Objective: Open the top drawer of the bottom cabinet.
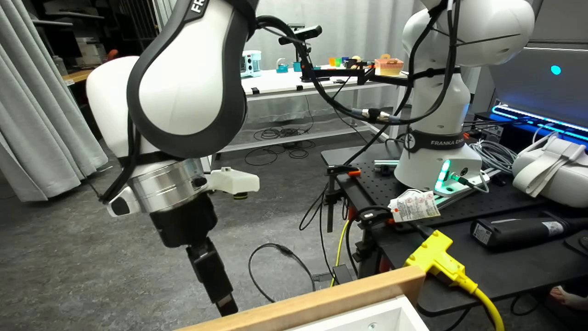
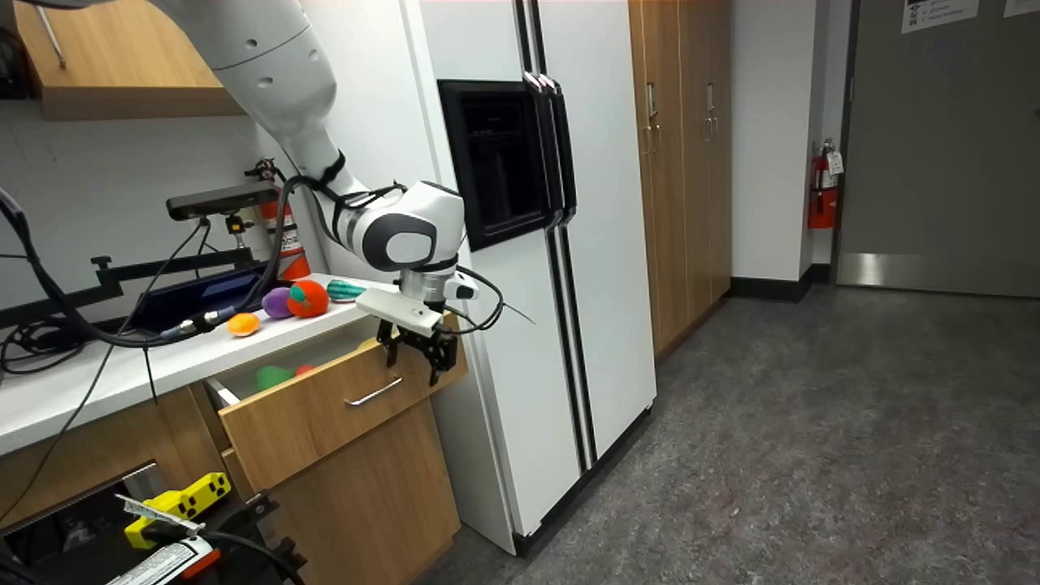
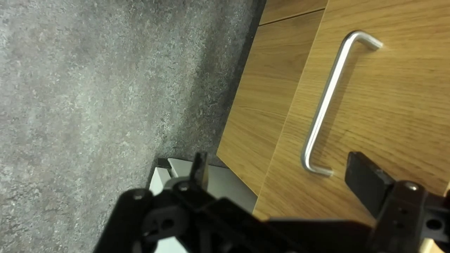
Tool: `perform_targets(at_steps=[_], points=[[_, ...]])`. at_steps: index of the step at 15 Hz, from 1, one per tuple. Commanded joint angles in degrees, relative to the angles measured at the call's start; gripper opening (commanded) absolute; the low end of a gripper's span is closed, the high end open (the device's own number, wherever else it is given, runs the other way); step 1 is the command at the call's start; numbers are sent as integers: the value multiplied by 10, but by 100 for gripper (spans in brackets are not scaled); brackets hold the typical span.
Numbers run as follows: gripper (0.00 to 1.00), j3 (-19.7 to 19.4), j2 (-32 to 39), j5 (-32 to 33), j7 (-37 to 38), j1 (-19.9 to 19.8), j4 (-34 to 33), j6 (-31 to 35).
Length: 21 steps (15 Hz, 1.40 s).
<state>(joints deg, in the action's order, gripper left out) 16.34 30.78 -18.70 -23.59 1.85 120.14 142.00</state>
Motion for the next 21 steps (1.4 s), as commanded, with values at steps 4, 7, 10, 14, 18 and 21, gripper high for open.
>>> perform_targets(at_steps=[4, 7, 10, 14, 18, 21], points=[[100, 5, 2, 5, 3, -5, -1, 0], [100, 6, 12, 23, 10, 15, -38, -3], [100, 21, -16, 34, 8, 26, -55, 9], [100, 38, -41, 43, 3, 38, -78, 12], [93, 71, -40, 23, -40, 38, -103, 3], [68, 102, -20, 6, -94, 32, -111, 2]])
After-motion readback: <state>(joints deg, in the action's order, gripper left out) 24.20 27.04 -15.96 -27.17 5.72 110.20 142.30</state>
